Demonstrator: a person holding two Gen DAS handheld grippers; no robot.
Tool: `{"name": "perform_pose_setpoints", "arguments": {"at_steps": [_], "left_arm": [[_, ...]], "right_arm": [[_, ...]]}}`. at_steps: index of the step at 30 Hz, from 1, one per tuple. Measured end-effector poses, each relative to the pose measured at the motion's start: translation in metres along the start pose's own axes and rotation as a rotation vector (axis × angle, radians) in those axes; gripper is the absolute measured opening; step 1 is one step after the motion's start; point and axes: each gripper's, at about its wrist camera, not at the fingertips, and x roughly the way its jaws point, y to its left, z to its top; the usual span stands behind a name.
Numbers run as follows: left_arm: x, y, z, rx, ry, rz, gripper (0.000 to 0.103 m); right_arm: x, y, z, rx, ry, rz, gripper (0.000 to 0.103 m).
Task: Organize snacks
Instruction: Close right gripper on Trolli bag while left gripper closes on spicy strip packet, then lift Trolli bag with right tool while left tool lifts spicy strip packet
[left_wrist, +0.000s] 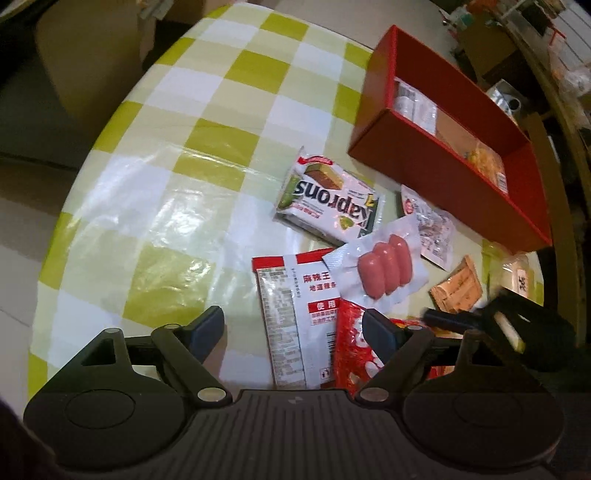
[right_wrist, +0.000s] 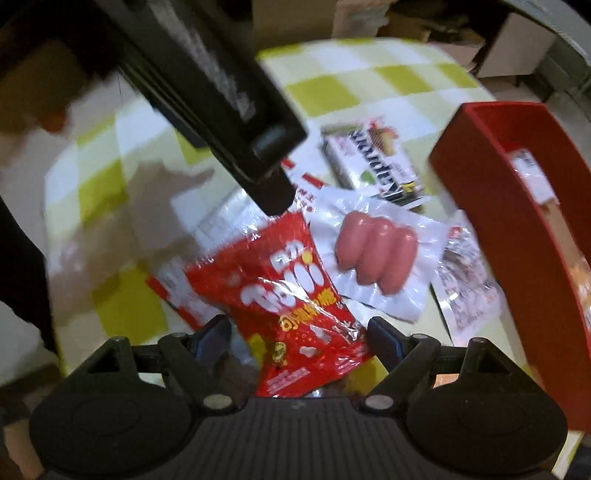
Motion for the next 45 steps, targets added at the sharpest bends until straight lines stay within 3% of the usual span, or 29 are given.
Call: {"name": "perform_pose_setpoints", "arguments": {"at_steps": [2,6,15,21,27,31,33,35,45], "left_arm": [[0.004,0.0,0.003,0.005,0.0,-0.002,0.087],[0.008,0.003,0.006,-0.002,0.019,-0.01,0.088],[0.013,-0.003,0.0,0.021,0.04,-0.006,0.09],[0.032,-0.028,-0.007,0.063,0.059,0.057,0.09],[0.052,-0.047,-0.011,0.071,0.041,0.143,0.095],[0.055,-0.059,-0.018,0.092,0.006,0.239,0.084],[0.053,-0.062,-0.022,0.102,-0.002,0.261,0.069],[0.049,-0.062,-0.026,0.097,-0.002,0.258,0.062],[0.04,-0.05,-0.049,0.083,0.012,0.251,0.057]], "right_arm": [[0.005,-0.006,0.004,0.028,0.013,0.033,0.086],[-0.001,-0.018,0.002,0.108,0.03,0.038,0.074],[-0.036,-0.032,-0.052,0.436,-0.038,0.002,0.072],[-0.071,-0.05,-0.077,0.585,-0.092,-0.11,0.072],[-0.067,-0.049,-0.096,0.637,-0.067,-0.119,0.072],[-0.062,-0.05,-0.102,0.623,-0.061,-0.106,0.072],[-0.066,-0.051,-0.104,0.626,-0.077,-0.09,0.072],[-0.07,-0.052,-0.104,0.623,-0.094,-0.084,0.072],[-0.064,-0.047,-0.109,0.615,-0.073,-0.079,0.072]]}}
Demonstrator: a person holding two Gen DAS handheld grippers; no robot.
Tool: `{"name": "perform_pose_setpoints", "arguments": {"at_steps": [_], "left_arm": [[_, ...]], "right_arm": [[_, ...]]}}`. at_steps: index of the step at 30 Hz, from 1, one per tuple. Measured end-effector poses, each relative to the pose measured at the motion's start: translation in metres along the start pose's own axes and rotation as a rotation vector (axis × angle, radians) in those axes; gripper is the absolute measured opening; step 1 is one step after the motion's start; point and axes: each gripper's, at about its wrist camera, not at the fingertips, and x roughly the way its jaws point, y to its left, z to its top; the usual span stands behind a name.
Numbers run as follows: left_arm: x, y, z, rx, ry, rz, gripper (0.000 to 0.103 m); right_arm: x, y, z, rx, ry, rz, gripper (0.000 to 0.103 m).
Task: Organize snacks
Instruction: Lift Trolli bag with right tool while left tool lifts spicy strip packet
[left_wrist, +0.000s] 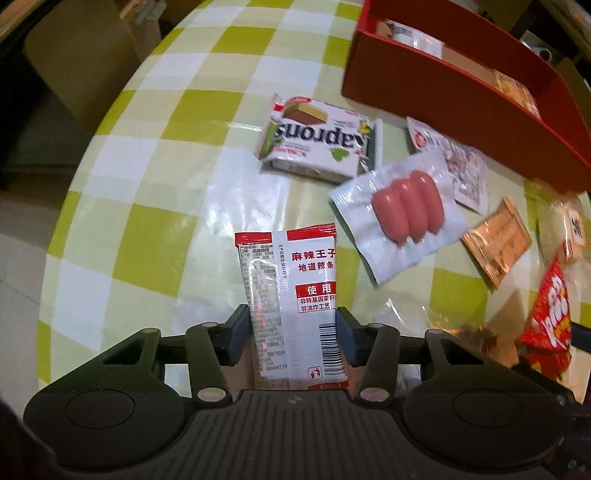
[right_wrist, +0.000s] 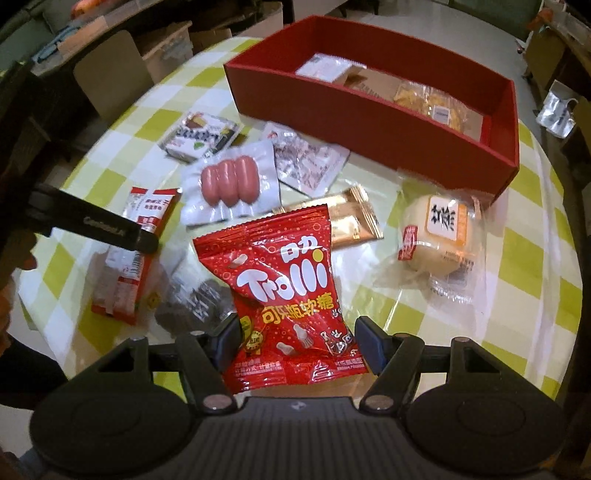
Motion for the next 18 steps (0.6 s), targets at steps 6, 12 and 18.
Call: {"name": "perform_pose_setpoints", "arguments": {"at_steps": [6,12,18], "left_arm": [[0.004,-0.012,-0.004,0.033,0.0,0.023,0.069],[0.005,-0.012,-0.006,0.037,0.002,0.046,0.086],[0.009,-0.005,-0.005,0.019,0.02,0.043,0.094]], "right_arm": [[0.016,-0.002,-0.001,0.003,0.043,0.009,0.073],[0.022,-0.007,0.005,-0.003,0.049,0.026,0.077],[0.025,-0.013,0.008,0.004,0.057,0.045,0.083]]}}
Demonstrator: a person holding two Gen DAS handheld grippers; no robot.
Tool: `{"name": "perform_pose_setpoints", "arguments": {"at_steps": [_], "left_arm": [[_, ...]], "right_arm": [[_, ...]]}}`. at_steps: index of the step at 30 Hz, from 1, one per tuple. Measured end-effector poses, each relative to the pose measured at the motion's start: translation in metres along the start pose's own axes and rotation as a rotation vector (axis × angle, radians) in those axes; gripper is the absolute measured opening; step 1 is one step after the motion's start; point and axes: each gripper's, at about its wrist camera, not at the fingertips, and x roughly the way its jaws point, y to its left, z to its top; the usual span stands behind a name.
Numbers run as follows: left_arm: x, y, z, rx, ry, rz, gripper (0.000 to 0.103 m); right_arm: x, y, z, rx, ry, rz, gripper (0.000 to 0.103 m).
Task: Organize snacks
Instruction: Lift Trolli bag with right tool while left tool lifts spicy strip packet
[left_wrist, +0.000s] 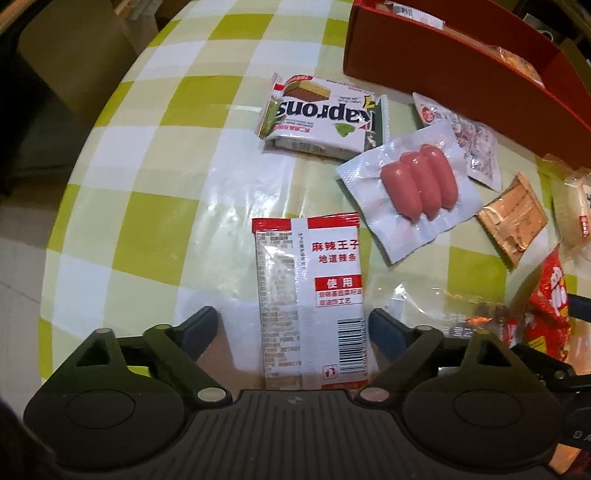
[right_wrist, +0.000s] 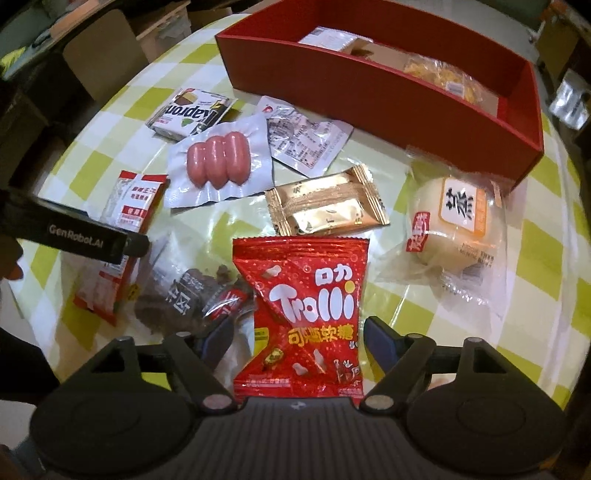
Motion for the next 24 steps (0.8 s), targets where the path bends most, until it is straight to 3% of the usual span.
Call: {"name": "perform_pose_setpoints", "arguments": {"at_steps": [6,10,17,19,21,24], "left_arm": [[-0.002,0.001,0.0,0.02,0.009,-0.016,0.094],[-0.003,-0.001,0.0,0.027,0.009,-0.018,0.096],[0.008,-0.002,0.002,0.036,0.004,-0.015,0.103],[0.009,-0.001,0.001,0.049,-0.001,-0.017,0.103],[0.011,0.0,0.0,0.058,-0.005,-0.02,0.103],[0.013,0.0,-0.003,0.067,-0.01,-0.02,0.103]], "right_arm": [[-0.012,-0.019,-0.001,0.058,-0.034,0.04,0.083],[0.001,-0.026,0.001,0.113,0.003,0.089,0.085],[0.004,-0.019,0.006,0.104,-0.021,0.074,0.085],[0.005,-0.019,0.005,0.122,-0.025,0.073,0.088],[0.008,-0.018,0.005,0.122,-0.005,0.1,0.102],[0.012,-0.013,0.004,0.106,0.012,0.098,0.103]]}}
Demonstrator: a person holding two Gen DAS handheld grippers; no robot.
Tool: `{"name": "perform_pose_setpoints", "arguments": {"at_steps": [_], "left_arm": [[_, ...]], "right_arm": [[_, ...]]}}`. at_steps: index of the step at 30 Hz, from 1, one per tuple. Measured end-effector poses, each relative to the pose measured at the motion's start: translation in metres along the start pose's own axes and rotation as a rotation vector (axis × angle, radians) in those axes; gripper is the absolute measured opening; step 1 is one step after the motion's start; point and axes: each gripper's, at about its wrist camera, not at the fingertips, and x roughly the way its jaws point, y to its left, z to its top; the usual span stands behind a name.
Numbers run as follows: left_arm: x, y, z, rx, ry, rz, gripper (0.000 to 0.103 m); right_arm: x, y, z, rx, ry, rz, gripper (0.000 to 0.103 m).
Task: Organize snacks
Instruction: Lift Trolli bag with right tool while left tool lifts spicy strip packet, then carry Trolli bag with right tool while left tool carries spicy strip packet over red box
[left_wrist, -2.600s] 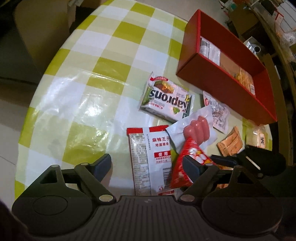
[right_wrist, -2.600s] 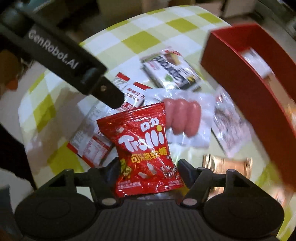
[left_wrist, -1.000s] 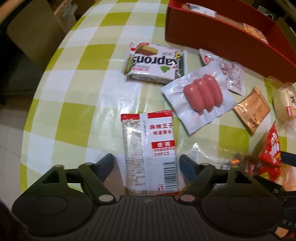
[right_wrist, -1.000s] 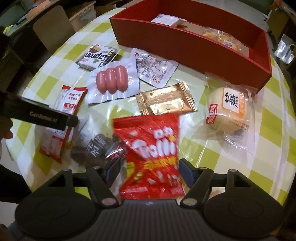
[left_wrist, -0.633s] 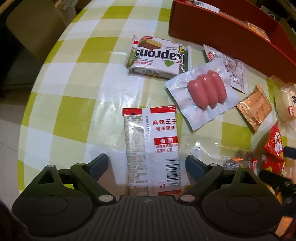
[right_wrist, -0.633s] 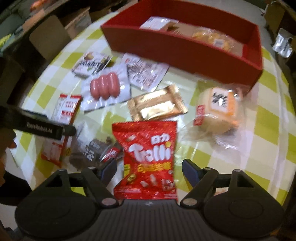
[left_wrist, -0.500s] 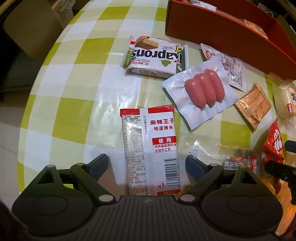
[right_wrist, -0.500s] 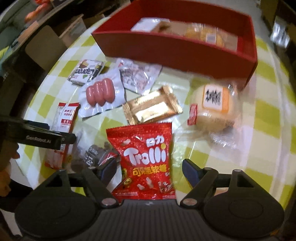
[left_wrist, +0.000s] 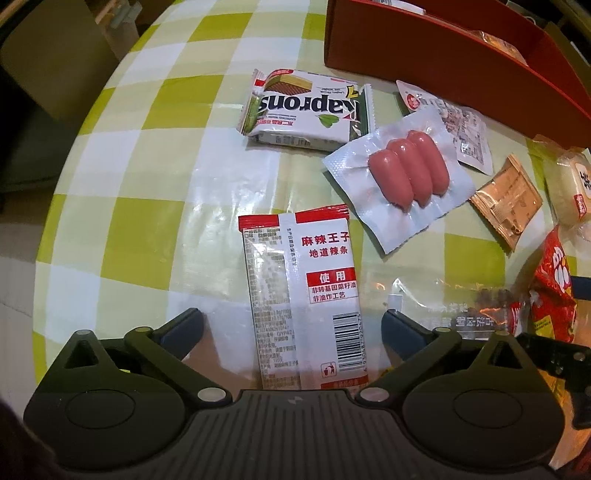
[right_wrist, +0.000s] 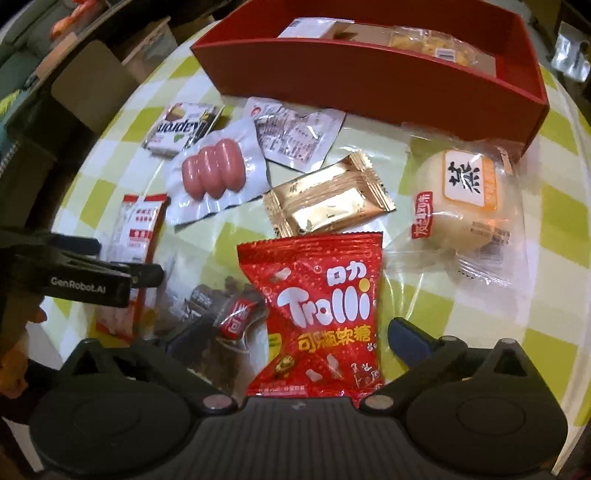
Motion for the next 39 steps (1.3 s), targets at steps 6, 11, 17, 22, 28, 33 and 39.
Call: {"name": "perform_pose_setpoints", "arguments": {"at_steps": [6,11,17,22,28,33,39], "left_arm": [[0.0,-0.003,-0.005,0.0,-0.008,0.006,0.103],[-0.009,-0.004,-0.004,-0.008,0.003,-0.003,0.084],[-0.02,-0.007,-0.004,0.0,-0.013,-0.013,0.062],[-0.026,-0.004,-0.007,-0.017,-0.007,-0.039,0.058],[-0.046,-0.005,-0.013,-0.023,-0.057,-0.074,0.057],[-0.062,-0.005,-0.017,-0.023,-0.106,-0.071,0.057],[-0.078,-0.008,-0.01,-0.027,-0.141,-0.118,0.057]], "right_arm": [[-0.003,0.002,-0.003,-0.014,-0.022,-0.039,0.092],[-0.012,0.0,-0.007,0.002,-0.045,-0.027,0.062],[-0.02,0.014,-0.012,-0.034,-0.061,-0.079,0.06],[-0.039,0.017,-0.015,-0.022,-0.126,-0.095,0.06],[-0.063,0.022,-0.018,0.017,-0.209,-0.103,0.06],[-0.076,0.025,-0.025,0.041,-0.255,-0.133,0.06],[-0.086,0.03,-0.031,0.075,-0.257,-0.183,0.06]]}}
